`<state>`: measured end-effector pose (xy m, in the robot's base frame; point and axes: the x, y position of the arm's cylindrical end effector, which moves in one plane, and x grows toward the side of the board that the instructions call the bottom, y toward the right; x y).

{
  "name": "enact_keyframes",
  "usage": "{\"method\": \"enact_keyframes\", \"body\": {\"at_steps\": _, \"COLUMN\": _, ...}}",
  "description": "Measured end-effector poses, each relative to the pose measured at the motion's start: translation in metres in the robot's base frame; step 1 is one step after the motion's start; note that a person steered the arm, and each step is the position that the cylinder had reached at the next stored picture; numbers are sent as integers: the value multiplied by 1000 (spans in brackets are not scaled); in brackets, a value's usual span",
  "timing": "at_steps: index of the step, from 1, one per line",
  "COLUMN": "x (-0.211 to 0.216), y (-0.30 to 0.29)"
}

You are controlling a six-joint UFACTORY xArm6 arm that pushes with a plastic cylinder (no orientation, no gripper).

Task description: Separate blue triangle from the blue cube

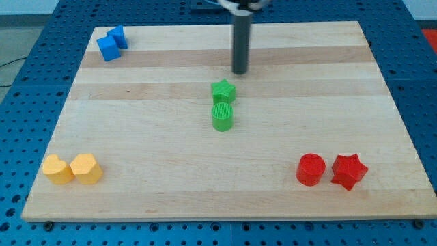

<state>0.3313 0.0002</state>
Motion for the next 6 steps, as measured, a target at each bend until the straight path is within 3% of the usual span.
{"method": "enact_keyframes", "body": {"at_steps": 1, "x": -17, "y": -49}}
{"method": "enact_keyframes", "body": {"at_steps": 3, "x": 26, "y": -250}}
{"method": "enact_keyframes", "body": {"at_steps": 4, "x": 5, "y": -304}}
{"method": "enact_keyframes", "body": {"at_steps": 6, "x": -93, "y": -304}}
